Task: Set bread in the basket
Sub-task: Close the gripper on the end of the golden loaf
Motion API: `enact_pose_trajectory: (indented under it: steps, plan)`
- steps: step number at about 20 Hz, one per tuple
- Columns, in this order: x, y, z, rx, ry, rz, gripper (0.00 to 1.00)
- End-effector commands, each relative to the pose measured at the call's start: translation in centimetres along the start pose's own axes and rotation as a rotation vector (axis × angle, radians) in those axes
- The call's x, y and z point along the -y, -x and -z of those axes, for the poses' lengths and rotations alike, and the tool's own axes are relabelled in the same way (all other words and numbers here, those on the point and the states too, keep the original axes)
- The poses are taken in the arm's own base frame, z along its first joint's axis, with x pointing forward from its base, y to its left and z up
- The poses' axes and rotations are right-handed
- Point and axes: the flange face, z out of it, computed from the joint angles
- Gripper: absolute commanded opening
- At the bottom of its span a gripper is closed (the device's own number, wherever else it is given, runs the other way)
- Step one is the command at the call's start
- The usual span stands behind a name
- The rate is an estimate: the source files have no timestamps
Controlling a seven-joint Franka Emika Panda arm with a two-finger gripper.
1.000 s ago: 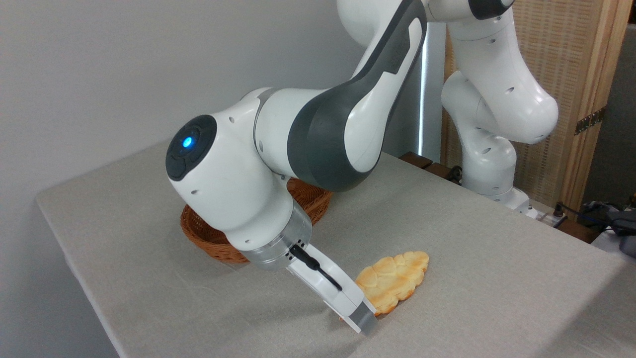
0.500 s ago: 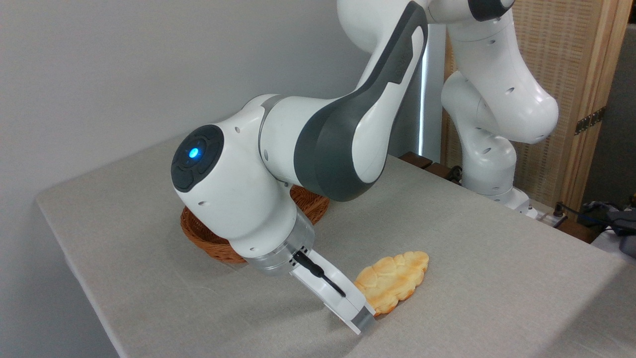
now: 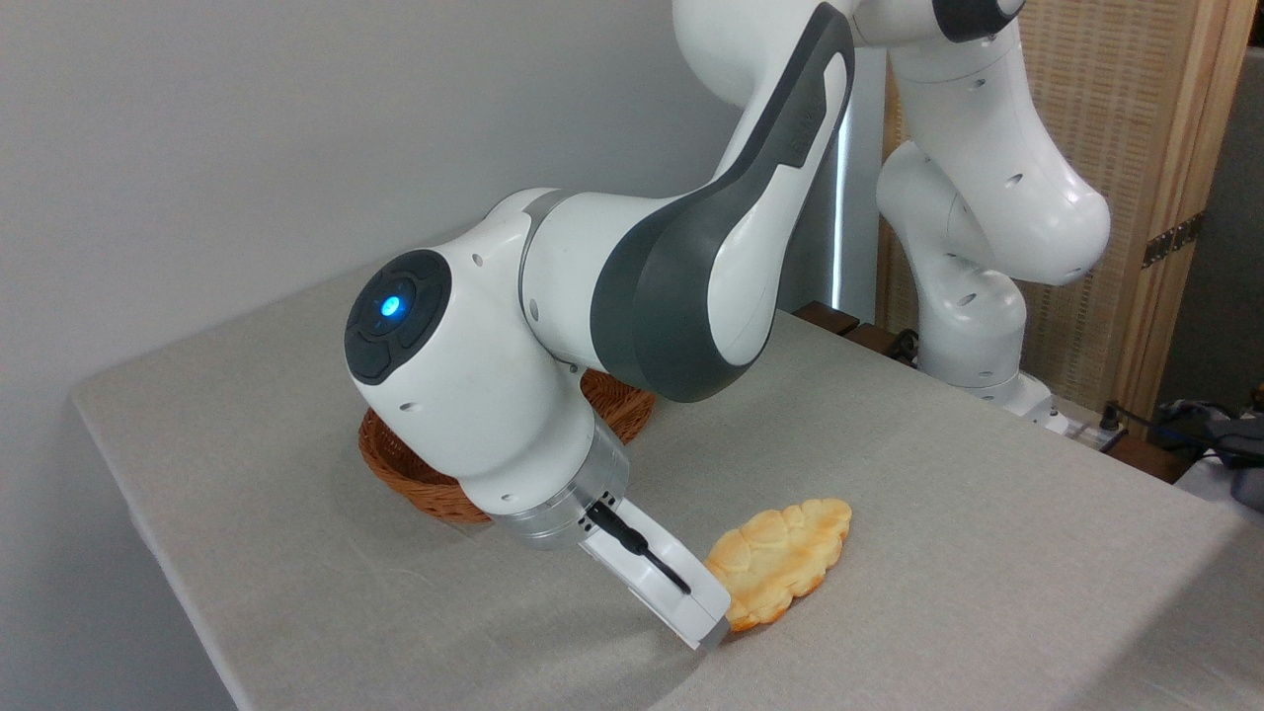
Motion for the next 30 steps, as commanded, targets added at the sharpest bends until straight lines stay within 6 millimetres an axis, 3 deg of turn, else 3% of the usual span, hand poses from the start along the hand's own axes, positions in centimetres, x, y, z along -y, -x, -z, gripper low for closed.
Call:
enact_pose_trajectory:
  steps: [1,8,12,18,23,30]
  plan:
    - [-0.11,0.34,0.16,-0.014,0.019,-0.016,0.48]
    - [-0.15,0.38,0.24,-0.016,0.018,-0.019,0.35]
    - [-0.15,0.38,0.24,-0.016,0.018,-0.019,0.2]
    - [-0.13,0.37,0.25,-0.016,0.016,-0.019,0.2]
    - [-0.13,0.36,0.32,-0.017,0.015,-0.019,0.07]
    - [-0.14,0.37,0.31,-0.016,0.016,-0.019,0.07]
